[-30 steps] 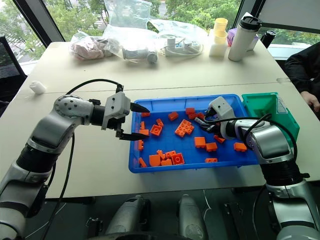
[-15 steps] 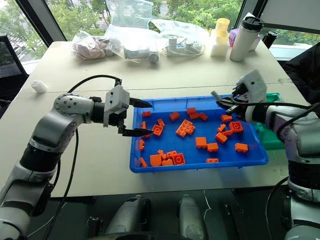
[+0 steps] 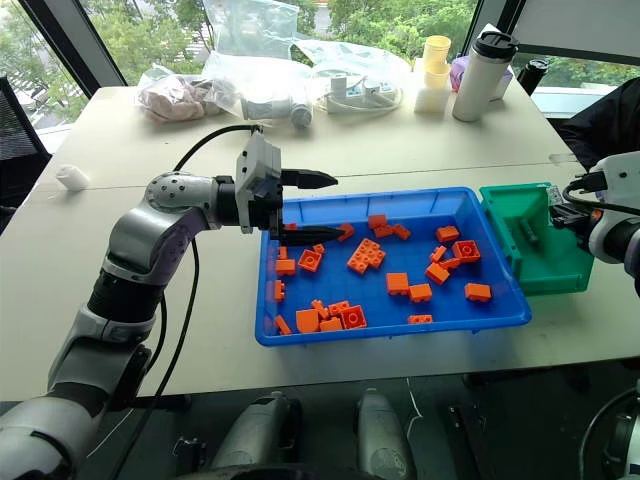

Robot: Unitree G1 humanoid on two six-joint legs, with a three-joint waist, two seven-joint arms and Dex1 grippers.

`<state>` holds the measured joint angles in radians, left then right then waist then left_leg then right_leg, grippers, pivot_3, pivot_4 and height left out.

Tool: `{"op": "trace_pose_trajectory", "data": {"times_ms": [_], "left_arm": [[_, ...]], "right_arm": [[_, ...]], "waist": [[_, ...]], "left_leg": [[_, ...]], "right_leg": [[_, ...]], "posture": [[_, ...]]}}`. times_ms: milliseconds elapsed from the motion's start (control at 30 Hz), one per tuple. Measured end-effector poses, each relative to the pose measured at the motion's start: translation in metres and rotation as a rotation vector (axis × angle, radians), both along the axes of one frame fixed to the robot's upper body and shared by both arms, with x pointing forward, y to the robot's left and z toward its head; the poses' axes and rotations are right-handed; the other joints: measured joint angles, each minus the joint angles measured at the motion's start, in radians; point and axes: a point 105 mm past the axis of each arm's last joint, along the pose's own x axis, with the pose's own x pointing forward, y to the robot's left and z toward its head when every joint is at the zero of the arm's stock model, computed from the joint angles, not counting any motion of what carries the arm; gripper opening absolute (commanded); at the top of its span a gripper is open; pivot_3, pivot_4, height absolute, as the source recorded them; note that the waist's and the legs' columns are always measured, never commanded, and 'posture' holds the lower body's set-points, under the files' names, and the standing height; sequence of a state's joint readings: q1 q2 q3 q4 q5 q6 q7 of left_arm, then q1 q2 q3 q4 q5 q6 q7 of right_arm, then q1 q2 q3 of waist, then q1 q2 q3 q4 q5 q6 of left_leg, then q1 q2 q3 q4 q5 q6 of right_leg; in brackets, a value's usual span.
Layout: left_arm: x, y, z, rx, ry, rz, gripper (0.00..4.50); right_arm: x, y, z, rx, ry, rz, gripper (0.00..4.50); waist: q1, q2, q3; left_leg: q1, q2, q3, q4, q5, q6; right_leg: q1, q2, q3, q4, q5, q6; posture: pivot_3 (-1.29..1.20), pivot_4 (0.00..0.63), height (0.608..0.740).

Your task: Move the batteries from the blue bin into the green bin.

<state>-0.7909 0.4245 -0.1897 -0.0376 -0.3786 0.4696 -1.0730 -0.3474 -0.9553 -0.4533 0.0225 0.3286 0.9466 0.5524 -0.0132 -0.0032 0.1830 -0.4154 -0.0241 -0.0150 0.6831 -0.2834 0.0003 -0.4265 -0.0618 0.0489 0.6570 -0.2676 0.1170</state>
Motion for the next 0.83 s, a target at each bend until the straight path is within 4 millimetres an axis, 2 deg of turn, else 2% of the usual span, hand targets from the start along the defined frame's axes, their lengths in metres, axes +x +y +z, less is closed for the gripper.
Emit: {"op": "trace_pose_trajectory", "data": {"times_ms": [100, 133, 333, 400, 500, 633, 733, 833], "left_arm": [[0.001, 0.003, 0.0, 0.005, -0.002, 0.014, 4.5], [0.002, 0.004, 0.0, 0.006, -0.002, 0.018, 4.5], [0.003, 0.015, -0.002, 0.022, 0.004, 0.055, 4.5], [0.0, 0.034, -0.004, 0.045, 0.028, 0.092, 4.5], [-0.002, 0.068, -0.004, 0.079, 0.049, 0.186, 4.5], [-0.007, 0.102, -0.014, 0.111, 0.103, 0.305, 4.5], [-0.016, 0.117, -0.02, 0.11, 0.156, 0.376, 4.5], [-0.027, 0.129, -0.02, 0.108, 0.19, 0.435, 4.5]], "right_arm": [[0.0, -0.004, -0.002, 0.004, -0.001, -0.013, 4.15], [0.001, -0.004, -0.001, 0.003, -0.005, -0.013, 4.41], [0.006, 0.001, 0.011, -0.032, -0.082, 0.038, 4.41], [0.005, 0.014, 0.025, -0.001, -0.153, 0.144, 4.41], [-0.01, 0.028, 0.043, 0.044, -0.219, 0.281, 4.41], [-0.029, 0.033, 0.031, 0.055, -0.178, 0.377, 4.41], [-0.04, 0.026, 0.027, 0.09, -0.168, 0.38, 4.41], [-0.054, 0.033, 0.021, 0.145, -0.126, 0.433, 4.41]], "waist": [[0.002, 0.0, 0.0], [0.003, 0.0, 0.0], [0.001, 0.0, 0.0], [-0.006, 0.0, 0.0], [-0.003, 0.001, 0.0], [0.006, 0.0, 0.0], [0.004, 0.0, 0.0], [0.002, 0.0, 0.0]], "left_leg": [[0.0, 0.0, 0.0, 0.0, 0.0, 0.0], [0.0, 0.0, 0.0, 0.0, 0.0, 0.0], [0.0, 0.0, 0.0, 0.0, 0.0, 0.0], [0.0, 0.001, 0.0, -0.001, 0.0, 0.0], [0.001, 0.002, 0.0, -0.001, 0.0, 0.0], [0.004, 0.0, 0.0, -0.001, 0.0, 0.0], [0.005, 0.0, -0.001, -0.001, -0.001, 0.001], [0.006, 0.001, -0.001, -0.002, -0.001, 0.001]], "right_leg": [[0.0, 0.0, 0.0, 0.0, 0.0, 0.0], [0.0, 0.0, 0.0, 0.0, 0.0, 0.0], [0.0, 0.0, 0.0, 0.0, 0.0, 0.0], [0.0, 0.001, 0.0, 0.0, 0.0, 0.0], [0.001, 0.002, 0.0, 0.0, 0.0, 0.0], [0.006, -0.001, 0.0, -0.003, 0.0, 0.0], [0.009, -0.001, 0.0, -0.004, 0.0, 0.0], [0.009, -0.001, 0.0, -0.004, 0.0, 0.0]], "posture": [[0.0, 0.15, 0.74], [0.0, 0.15, 0.74], [0.0, 0.15, 0.74], [0.0, 0.15, 0.74], [0.0, 0.15, 0.74], [0.0, 0.15, 0.74], [0.0, 0.15, 0.74], [0.0, 0.15, 0.74]]}}
